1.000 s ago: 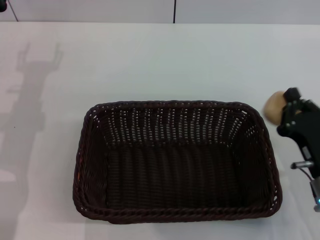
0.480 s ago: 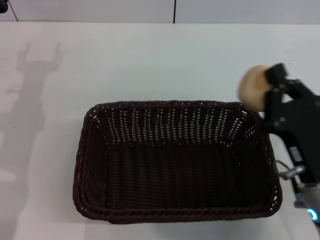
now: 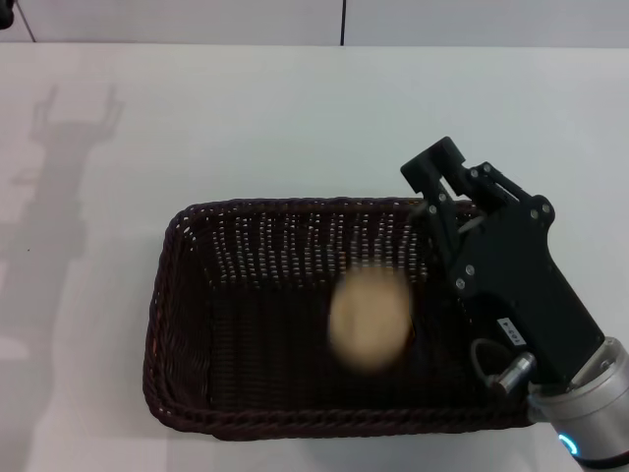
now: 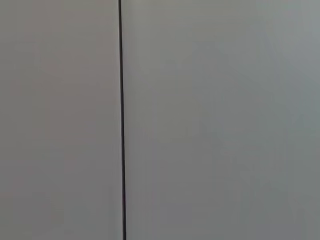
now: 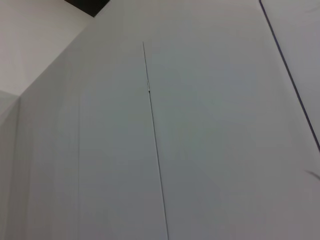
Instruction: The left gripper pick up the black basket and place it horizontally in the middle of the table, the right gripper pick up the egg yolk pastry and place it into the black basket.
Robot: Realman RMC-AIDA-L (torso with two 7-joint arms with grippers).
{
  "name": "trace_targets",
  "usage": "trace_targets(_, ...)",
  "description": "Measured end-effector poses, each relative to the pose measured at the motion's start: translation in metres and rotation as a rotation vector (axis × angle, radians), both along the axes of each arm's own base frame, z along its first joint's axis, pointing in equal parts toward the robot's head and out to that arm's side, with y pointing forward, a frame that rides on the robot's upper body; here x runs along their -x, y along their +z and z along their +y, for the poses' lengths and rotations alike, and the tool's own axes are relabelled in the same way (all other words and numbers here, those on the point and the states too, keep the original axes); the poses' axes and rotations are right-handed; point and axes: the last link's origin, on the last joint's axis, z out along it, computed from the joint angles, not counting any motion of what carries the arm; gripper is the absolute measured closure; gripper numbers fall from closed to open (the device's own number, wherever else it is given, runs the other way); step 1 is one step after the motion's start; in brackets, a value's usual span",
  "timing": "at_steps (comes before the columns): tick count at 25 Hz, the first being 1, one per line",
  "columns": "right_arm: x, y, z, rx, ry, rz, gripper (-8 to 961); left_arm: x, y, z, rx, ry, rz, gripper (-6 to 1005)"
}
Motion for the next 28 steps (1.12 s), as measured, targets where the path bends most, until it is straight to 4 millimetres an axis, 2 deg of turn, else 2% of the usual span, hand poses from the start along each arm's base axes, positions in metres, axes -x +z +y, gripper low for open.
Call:
trace_targets(5, -0.001, 0.001, 0.001, -0.009, -0.012, 0.004, 801, 0.002, 0.0, -0.001, -0.001, 0.003, 0.001, 183)
trace_targets(10, -0.008, 0.009, 0.004, -0.061, -0.07, 0.026, 607, 0.005, 0.001, -0.004, -0.003, 0.01, 0.002, 183)
trace_targets(11, -0.02, 0.018, 0.006, -0.121, -0.142, 0.037, 559, 0.008, 0.001, -0.007, -0.004, 0.018, 0.001, 183)
trace_targets(12, -0.02, 0.018, 0.006, -0.121, -0.142, 0.037, 511, 0.008, 0.001, -0.007, -0.004, 0.018, 0.001, 183)
trace_targets(15, -0.045, 0.035, 0.005, -0.233, -0.293, 0.058, 366, 0.012, 0.001, -0.011, -0.005, 0.03, 0.0, 183)
trace_targets(16, -0.064, 0.05, 0.0, -0.33, -0.414, 0.089, 343, 0.015, 0.001, -0.014, -0.005, 0.037, -0.004, 183)
trace_targets(17, -0.064, 0.05, 0.0, -0.33, -0.414, 0.089, 320, 0.015, 0.001, -0.014, -0.005, 0.037, -0.004, 183)
trace_targets(18, -0.085, 0.067, -0.009, -0.44, -0.538, 0.122, 297, 0.019, 0.001, -0.017, -0.006, 0.046, -0.008, 183)
trace_targets(19, -0.085, 0.067, -0.009, -0.44, -0.538, 0.122, 275, 0.019, 0.001, -0.017, -0.006, 0.046, -0.008, 183)
trace_targets(20, -0.094, 0.074, -0.014, -0.49, -0.588, 0.132, 252, 0.021, 0.001, -0.019, -0.006, 0.05, -0.01, 183)
trace_targets(21, -0.111, 0.088, -0.024, -0.586, -0.681, 0.138, 229, 0.024, 0.0, -0.022, -0.001, 0.059, -0.012, 183)
trace_targets(22, -0.111, 0.088, -0.024, -0.586, -0.681, 0.138, 206, 0.024, 0.0, -0.022, -0.001, 0.059, -0.012, 183)
trace_targets(23, -0.128, 0.099, -0.033, -0.663, -0.768, 0.126, 183, 0.029, -0.003, -0.027, 0.015, 0.07, -0.011, 183)
trace_targets(24, -0.128, 0.099, -0.033, -0.663, -0.768, 0.126, 183, 0.029, -0.003, -0.027, 0.015, 0.07, -0.011, 183)
trace_targets(26, -0.148, 0.109, -0.043, -0.741, -0.884, 0.112, 183, 0.035, -0.007, -0.034, 0.035, 0.087, -0.005, 183)
trace_targets(28, -0.153, 0.111, -0.046, -0.76, -0.919, 0.11, 183, 0.038, -0.008, -0.037, 0.039, 0.094, -0.004, 183)
